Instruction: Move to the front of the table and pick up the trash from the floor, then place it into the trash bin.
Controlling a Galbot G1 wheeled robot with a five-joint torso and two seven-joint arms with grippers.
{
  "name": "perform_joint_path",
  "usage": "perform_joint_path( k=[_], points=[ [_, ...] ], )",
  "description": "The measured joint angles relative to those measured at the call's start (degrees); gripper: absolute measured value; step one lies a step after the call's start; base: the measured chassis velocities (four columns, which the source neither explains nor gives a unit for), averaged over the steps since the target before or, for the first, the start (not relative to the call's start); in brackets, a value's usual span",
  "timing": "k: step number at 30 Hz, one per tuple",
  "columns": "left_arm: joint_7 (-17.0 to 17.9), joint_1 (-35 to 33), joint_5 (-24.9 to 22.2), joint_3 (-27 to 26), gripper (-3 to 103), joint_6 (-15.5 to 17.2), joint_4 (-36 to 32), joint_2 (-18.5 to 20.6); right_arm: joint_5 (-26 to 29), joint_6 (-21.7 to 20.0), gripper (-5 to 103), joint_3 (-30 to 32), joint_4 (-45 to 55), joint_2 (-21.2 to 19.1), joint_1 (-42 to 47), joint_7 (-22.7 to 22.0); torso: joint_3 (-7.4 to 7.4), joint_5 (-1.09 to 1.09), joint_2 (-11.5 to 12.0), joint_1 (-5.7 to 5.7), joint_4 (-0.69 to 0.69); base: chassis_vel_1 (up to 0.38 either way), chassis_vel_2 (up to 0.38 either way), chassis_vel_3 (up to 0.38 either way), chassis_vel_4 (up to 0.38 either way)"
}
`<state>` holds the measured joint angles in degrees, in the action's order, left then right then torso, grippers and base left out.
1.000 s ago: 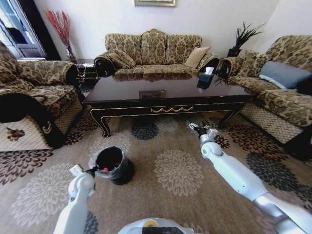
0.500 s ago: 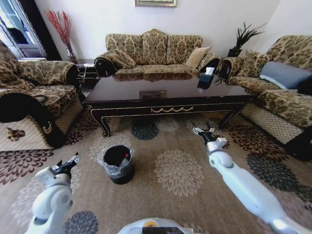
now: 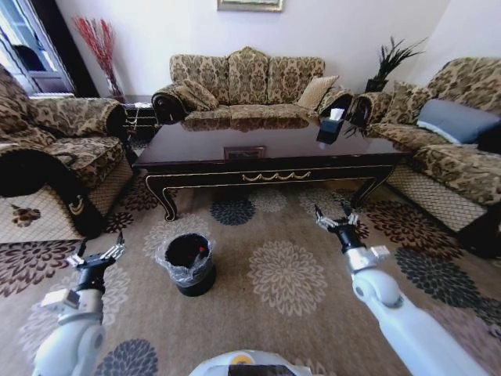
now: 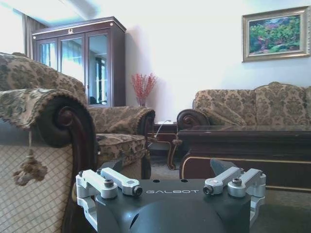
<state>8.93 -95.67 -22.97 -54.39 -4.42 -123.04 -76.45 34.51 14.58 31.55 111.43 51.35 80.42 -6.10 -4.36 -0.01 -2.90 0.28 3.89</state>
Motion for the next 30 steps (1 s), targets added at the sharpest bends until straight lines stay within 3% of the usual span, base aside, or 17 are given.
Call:
perform_joint_path(
  k=[11,30],
  points=[
    [-3.2,-3.9,3.0,0.6,100,-5.7,0.6,-4.9,-4.4,1.8,100,6.9,6.6,5.5,9.6,3.5,0.0,0.01,0.0,0.0,0.02,0.0,0.0,0.0,0.0],
    [-3.4,-3.9,2.9,0.6,100,-5.7,0.7,-4.9,-4.5,1.6,100,7.1,6.9,5.7,9.7,3.6,-0.01,0.01,0.0,0.01,0.0,0.0,0.0,0.0,0.0]
  ],
)
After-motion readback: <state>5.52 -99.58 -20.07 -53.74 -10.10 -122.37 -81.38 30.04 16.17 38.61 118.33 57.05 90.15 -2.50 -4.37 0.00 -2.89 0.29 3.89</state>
